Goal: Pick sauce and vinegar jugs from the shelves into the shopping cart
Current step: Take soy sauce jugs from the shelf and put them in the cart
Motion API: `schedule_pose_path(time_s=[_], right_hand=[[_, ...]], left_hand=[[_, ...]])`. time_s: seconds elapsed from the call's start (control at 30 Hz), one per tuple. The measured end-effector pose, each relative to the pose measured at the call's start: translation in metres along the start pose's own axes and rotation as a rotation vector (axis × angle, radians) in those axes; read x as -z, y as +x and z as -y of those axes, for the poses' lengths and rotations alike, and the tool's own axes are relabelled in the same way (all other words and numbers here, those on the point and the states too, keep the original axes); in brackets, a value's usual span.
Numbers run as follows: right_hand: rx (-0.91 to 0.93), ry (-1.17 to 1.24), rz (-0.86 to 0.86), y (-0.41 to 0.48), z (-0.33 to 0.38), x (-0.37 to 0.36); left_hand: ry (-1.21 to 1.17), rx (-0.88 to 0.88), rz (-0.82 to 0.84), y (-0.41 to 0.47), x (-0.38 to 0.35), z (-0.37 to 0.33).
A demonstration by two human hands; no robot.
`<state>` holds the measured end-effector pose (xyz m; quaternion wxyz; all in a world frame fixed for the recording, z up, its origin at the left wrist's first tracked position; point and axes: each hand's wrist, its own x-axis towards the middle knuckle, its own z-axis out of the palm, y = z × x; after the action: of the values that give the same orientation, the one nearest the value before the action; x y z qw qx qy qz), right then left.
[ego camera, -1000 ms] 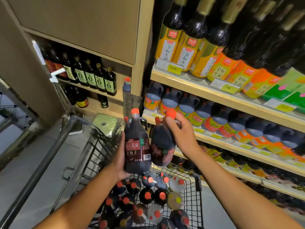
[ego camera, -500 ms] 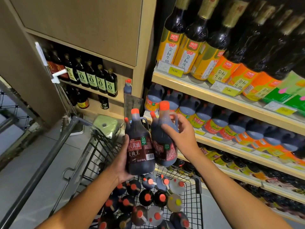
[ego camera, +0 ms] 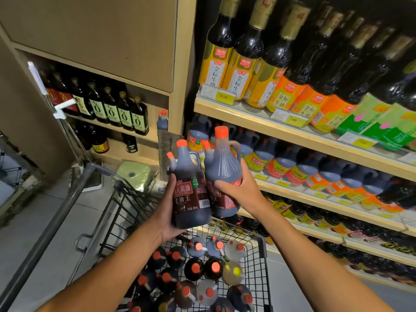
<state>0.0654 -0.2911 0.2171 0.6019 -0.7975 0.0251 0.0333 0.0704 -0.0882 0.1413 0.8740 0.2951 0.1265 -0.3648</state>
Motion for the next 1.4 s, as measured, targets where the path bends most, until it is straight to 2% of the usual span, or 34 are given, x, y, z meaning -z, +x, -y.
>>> schedule_pose_path(time_s=[0.17, 0.33, 0.5, 0.67, 0.83, 0.93, 1.1, 1.4], right_hand=[[-0.059, 0.003, -0.148, -0.018, -0.010, 0.018], [-0.028, 0.078, -0.219, -0.048, -0.015, 0.049], [-0.007, 0.138, -0.337, -0.098, -0.025, 0.093], [-0.020, 0.185, -0.481, -0.156, -0.045, 0.148], [-0.020, 0.324, -0.538, -0.256, -0.064, 0.222], [-0.030, 0.361, -0.547, -0.287, -0.066, 0.238], [-0.065, 0.423, -0.709, -0.389, -0.082, 0.300], [-0.116, 0.576, -0.970, -0.525, -0.115, 0.366]], left_hand=[[0.075, 0.019, 0.005, -0.002, -0.022, 0.009], [0.130, 0.036, 0.166, -0.005, -0.058, 0.035], [0.273, 0.081, 0.091, 0.002, -0.099, 0.079], [0.303, 0.177, 0.123, -0.006, -0.153, 0.139], [0.315, 0.248, 0.231, -0.025, -0.219, 0.223], [0.423, 0.208, 0.232, -0.023, -0.229, 0.242], [0.575, 0.217, 0.280, -0.038, -0.282, 0.318], [0.690, 0.258, 0.437, -0.059, -0.354, 0.438]])
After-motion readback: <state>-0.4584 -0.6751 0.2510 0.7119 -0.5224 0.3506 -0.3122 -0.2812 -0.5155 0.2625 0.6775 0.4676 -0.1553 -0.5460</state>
